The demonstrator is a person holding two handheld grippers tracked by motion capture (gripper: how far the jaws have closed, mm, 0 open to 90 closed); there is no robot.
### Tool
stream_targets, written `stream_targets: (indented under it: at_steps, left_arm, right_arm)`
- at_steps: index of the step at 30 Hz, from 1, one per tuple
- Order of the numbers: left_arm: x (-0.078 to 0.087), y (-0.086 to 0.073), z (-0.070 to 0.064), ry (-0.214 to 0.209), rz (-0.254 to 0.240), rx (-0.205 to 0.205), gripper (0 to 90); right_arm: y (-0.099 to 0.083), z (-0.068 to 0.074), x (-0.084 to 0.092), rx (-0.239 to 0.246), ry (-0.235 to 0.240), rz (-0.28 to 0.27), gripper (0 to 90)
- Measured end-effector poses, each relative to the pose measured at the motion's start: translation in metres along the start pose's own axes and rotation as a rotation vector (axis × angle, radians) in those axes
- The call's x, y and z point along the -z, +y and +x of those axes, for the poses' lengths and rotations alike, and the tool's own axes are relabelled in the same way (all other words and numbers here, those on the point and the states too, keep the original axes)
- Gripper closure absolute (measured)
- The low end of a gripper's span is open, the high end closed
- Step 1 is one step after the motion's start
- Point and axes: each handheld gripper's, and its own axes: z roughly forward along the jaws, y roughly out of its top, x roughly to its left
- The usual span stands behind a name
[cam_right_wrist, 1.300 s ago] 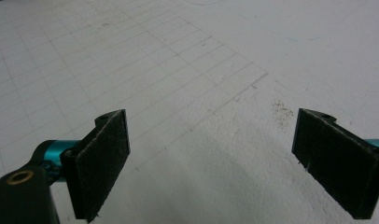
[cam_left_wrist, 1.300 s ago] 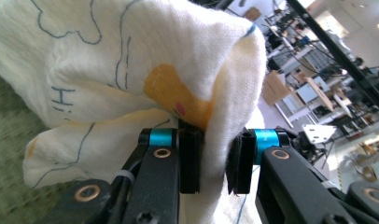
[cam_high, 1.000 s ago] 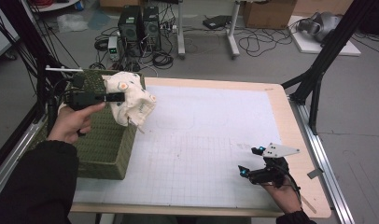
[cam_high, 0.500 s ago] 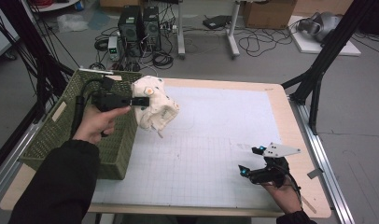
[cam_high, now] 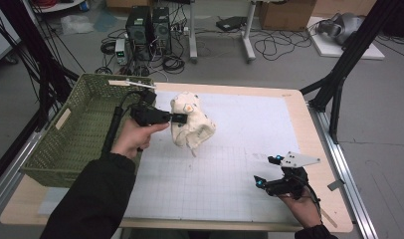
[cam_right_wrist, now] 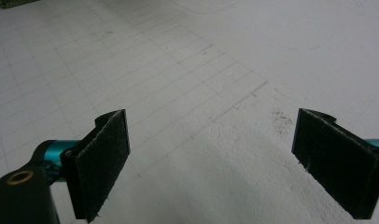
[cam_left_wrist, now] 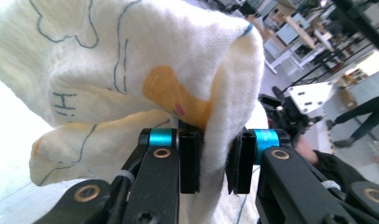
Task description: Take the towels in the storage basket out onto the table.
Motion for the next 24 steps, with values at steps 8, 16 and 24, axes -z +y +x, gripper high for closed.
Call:
stream_targets:
  at_steps: [8,16,24]
  left_arm:
    - [-0.035,-0.007,-0.012,0.012,0.045,-0.024,77.5]
    - [-0.066,-0.022,-0.017,0.029,0.057,-0.013,77.3]
    - [-0.091,-0.047,-0.005,0.111,0.1,0.005,76.2]
  right_arm:
    - [0.001,0.0,0.0,-0.001,0.007,-0.002,10.4]
    - [0.002,0.0,0.0,0.002,0.006,-0.006,10.4]
    - [0.002,0.001,-0.003,0.006,0.008,-0.001,10.5]
